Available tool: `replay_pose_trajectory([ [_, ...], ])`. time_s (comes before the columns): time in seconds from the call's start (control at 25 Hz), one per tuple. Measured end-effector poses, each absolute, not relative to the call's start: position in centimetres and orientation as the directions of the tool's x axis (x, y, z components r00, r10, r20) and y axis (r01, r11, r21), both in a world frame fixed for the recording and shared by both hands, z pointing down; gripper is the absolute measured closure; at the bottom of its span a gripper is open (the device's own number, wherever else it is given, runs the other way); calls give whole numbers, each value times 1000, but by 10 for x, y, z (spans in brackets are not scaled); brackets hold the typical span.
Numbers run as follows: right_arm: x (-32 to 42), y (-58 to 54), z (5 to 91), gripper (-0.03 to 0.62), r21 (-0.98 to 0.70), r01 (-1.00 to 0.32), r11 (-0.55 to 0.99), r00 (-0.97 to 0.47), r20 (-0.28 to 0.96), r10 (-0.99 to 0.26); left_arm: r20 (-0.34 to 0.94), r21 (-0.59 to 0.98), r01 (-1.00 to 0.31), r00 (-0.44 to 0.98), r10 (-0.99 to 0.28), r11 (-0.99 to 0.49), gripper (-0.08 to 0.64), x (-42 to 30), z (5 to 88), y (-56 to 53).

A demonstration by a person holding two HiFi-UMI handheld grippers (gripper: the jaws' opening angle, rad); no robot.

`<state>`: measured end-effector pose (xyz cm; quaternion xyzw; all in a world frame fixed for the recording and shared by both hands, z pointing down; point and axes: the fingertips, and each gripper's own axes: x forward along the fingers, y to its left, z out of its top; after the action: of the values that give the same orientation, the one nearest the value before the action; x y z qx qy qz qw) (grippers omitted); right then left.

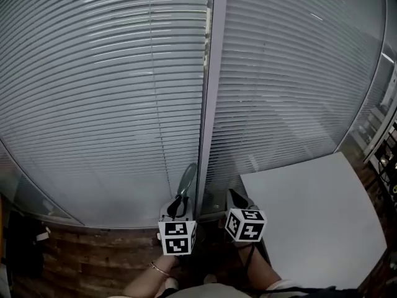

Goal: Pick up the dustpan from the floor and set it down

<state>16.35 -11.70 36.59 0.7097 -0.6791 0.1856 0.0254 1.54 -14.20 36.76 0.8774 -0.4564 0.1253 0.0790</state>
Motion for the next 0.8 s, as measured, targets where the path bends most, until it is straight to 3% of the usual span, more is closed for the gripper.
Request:
replay_pose_trajectory([
  [0.44,120,-137,348,560,-221,-974,45,-113,307,-945,319,21,-898,422,-849,-439,474,-37,359,-149],
  [0.8,101,-147,384,560,-235,-968,83,-163,348,-923,353,24,-926,361,-863,-378,474,-62,392,-146],
])
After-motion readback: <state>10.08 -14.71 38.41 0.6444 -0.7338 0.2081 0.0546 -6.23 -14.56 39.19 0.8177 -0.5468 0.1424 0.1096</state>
